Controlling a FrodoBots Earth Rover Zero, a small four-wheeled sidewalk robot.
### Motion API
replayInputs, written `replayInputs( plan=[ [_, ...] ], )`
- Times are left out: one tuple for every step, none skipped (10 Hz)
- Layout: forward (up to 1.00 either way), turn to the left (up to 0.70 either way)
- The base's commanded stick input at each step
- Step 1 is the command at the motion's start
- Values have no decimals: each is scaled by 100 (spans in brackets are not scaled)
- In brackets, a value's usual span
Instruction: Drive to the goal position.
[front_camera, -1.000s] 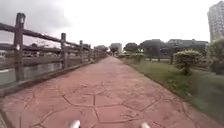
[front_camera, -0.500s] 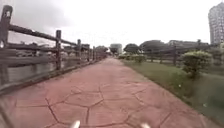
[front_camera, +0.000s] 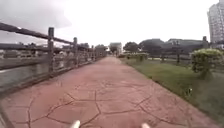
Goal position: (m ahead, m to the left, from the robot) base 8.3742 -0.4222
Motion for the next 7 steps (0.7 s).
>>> replayInputs(
  plan=[
    [70, 0],
    [70, 0],
    [70, 0],
    [70, 0],
    [70, 0],
    [70, 0],
    [70, 0]
  ],
)
